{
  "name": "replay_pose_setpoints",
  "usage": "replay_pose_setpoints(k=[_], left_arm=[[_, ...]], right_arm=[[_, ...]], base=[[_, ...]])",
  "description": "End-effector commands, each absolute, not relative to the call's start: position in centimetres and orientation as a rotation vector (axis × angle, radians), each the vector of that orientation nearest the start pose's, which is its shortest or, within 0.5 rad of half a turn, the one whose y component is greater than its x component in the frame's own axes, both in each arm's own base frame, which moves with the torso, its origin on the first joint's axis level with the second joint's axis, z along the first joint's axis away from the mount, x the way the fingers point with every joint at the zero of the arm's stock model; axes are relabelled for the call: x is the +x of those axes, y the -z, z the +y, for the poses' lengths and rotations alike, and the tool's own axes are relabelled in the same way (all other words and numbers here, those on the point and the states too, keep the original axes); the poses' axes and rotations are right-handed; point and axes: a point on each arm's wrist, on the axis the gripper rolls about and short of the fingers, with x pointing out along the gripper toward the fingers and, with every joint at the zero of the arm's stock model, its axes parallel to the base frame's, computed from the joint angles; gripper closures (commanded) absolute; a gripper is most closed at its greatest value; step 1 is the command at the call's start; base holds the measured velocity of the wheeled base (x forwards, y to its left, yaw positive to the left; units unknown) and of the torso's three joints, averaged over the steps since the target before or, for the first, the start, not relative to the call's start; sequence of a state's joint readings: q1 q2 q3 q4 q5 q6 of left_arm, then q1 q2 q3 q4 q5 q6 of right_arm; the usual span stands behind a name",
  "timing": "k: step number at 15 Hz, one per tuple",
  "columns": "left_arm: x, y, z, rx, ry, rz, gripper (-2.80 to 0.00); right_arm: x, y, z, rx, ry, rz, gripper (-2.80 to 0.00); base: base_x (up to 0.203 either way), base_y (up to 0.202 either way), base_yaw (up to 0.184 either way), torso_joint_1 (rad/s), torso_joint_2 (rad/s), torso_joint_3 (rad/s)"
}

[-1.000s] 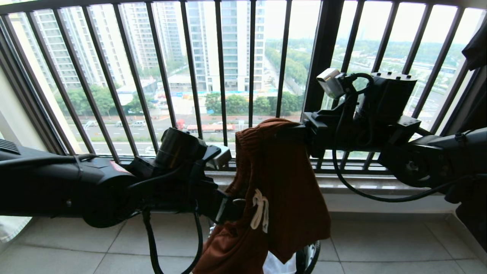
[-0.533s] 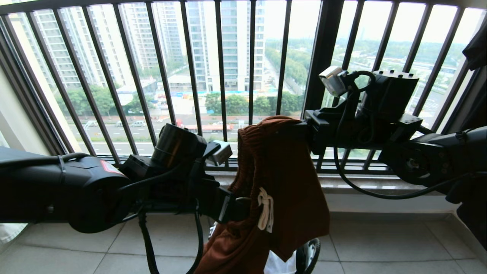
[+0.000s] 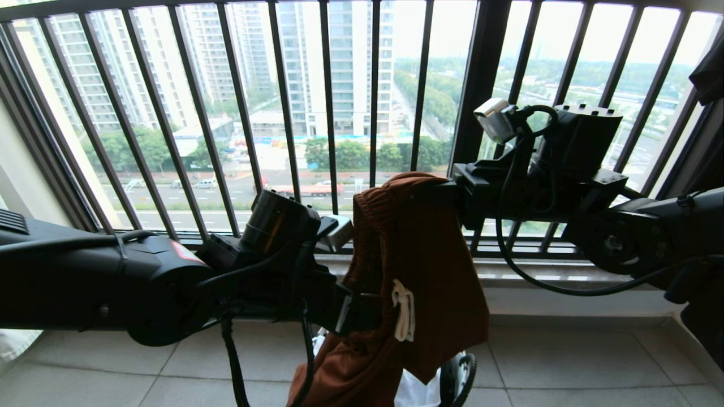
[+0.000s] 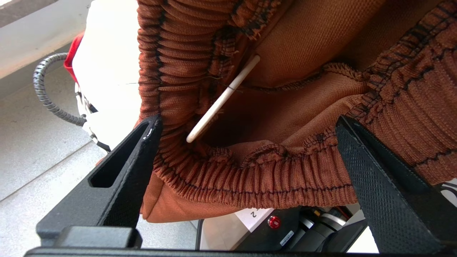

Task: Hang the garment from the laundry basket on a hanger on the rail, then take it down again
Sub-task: Hang the clothes on the clothes rack

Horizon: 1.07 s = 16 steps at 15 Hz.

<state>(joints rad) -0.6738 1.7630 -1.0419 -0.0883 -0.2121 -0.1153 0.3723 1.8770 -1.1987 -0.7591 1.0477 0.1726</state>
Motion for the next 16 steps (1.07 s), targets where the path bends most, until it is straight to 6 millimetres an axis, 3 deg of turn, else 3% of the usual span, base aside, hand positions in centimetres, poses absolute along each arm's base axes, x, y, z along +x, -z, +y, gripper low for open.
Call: replay_pose_setpoints(k=[1, 8, 16], left_arm=[[24.9, -17.2, -20.6, 0.045, 0.819, 0.695, -2.80], [26.5, -16.1, -21.9, 0.042, 0.822, 0.715, -2.80], [27.9, -15.3, -21.1, 0.031, 0.780, 0.735, -2.80]], right_arm=[[33.3, -24.2, 15.1, 0.112, -1.427, 0.037, 0.00], [33.3, -24.2, 15.1, 0.112, -1.427, 0.037, 0.00], [33.3, -24.2, 15.1, 0.112, -1.427, 0.037, 0.00]], base=[[0.000, 0.000, 0.000, 0.000, 0.00, 0.000], [0.000, 0.000, 0.000, 0.000, 0.00, 0.000], [0.000, 0.000, 0.000, 0.000, 0.00, 0.000]])
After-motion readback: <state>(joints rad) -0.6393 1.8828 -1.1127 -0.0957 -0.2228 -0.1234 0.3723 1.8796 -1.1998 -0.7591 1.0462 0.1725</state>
